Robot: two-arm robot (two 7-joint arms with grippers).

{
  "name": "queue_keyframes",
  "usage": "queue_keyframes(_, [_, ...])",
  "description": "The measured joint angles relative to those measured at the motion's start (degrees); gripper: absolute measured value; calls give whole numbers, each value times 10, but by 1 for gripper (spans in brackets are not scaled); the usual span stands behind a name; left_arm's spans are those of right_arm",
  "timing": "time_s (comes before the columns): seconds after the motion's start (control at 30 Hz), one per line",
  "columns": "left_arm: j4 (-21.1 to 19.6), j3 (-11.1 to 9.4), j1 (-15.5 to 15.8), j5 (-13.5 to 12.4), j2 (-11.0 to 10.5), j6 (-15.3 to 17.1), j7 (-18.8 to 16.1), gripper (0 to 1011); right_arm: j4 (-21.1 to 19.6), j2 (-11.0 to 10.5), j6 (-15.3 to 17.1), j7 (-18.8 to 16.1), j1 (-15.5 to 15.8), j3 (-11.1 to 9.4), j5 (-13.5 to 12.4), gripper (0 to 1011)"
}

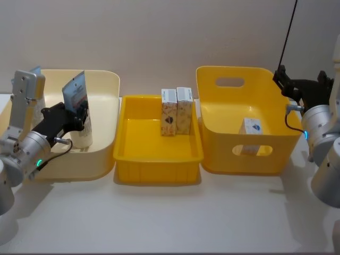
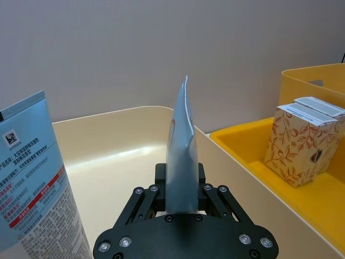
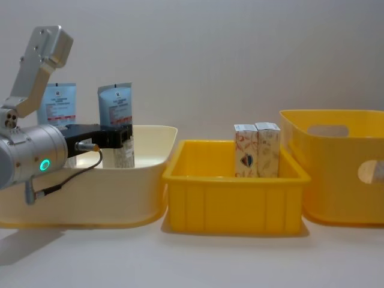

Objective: Bimanual collaborative sorting of washing and personal care products

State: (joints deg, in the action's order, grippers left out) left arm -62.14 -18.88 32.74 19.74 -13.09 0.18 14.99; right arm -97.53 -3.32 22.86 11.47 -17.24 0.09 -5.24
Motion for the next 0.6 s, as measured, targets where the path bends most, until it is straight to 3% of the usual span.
queue_keyframes(0.27, [8,-1,7,-4,-2,2,9,278,0,0,0,0,0,0,0,1001])
queue_keyframes(0.6, [64,-3,39,-3,-5,-20,54,278,0,0,0,0,0,0,0,1001])
